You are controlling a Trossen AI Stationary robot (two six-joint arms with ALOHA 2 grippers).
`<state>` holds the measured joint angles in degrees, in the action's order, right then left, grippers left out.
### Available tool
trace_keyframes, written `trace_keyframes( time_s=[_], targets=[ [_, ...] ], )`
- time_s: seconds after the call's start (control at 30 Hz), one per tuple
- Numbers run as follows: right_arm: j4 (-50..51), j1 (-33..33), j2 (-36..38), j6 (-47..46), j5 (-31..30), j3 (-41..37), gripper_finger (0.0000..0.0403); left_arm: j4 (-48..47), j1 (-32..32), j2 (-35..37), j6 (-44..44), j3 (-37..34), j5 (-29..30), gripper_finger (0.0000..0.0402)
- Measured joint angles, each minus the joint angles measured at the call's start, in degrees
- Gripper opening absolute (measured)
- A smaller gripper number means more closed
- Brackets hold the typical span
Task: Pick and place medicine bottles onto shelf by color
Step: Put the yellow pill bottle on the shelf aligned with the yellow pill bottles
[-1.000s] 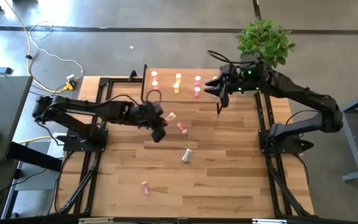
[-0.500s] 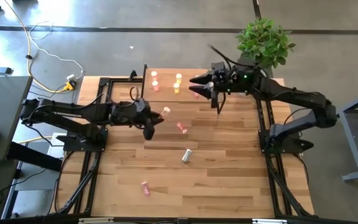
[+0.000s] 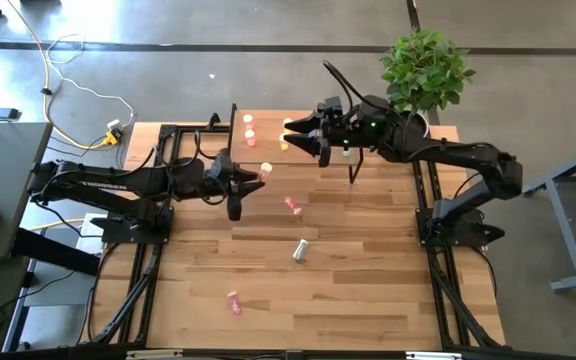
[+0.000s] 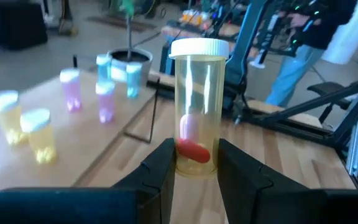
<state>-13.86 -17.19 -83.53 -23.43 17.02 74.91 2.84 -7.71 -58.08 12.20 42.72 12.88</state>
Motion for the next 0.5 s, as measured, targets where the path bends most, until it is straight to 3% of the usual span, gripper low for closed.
trace_keyframes(
  time_s=[0.3,0.5],
  targets=[
    [-0.7,0.0,-0.6,3.8,-0.8,3.0,0.0206,4.7,-5.2,0.0,-3.6,0.0,-7.5,0.0087],
    [8.7,0.0,-1.3,10.6,-4.6,9.0,0.0206,4.8,-9.2,0.0,-5.6,0.0,-12.3,0.0087]
  ],
)
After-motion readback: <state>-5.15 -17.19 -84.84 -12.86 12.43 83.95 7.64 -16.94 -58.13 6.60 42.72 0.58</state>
